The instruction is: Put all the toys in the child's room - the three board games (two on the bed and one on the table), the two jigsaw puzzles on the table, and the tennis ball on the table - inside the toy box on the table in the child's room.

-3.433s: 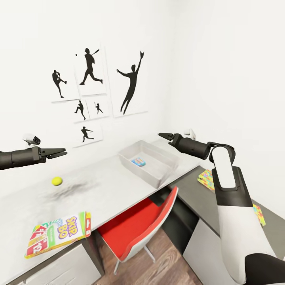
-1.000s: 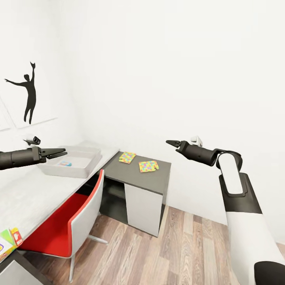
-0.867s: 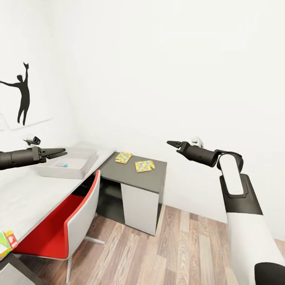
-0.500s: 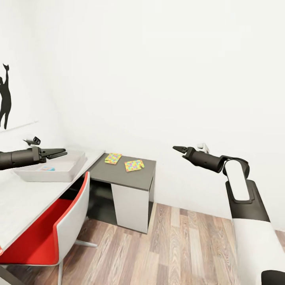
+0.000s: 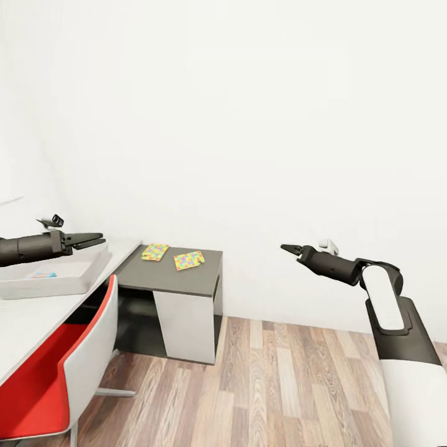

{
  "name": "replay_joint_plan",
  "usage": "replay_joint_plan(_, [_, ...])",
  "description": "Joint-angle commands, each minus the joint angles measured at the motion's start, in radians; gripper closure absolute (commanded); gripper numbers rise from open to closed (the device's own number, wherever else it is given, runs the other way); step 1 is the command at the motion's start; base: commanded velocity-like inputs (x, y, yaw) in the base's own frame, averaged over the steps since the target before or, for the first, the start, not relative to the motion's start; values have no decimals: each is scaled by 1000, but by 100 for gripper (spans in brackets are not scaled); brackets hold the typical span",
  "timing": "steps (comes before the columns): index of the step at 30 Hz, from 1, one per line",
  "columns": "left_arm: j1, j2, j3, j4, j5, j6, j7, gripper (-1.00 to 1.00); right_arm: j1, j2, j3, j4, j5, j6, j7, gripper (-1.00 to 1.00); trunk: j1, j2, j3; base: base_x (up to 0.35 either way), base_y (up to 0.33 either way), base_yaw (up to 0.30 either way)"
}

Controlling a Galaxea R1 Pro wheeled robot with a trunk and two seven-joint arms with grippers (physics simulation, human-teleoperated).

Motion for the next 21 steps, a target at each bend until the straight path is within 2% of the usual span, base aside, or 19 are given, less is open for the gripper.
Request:
replay_joint_plan(1, [-1,1,0,0,-1,10,-4,-100,9,-1,-1,1,6,3,6,-100,1,-2,-1,-72,0,-251])
replay_joint_plan(14, [1,1,0,0,-1,10,-4,-100,114,-1,-4,70,19,-75,5,-100,1,-2,12,-15,0,-245])
replay_joint_plan(21, [3,1,0,0,-1,9,-4,-100,202,-1,5,88,30,-147,6,-100,1,-2,20,0,0,-236])
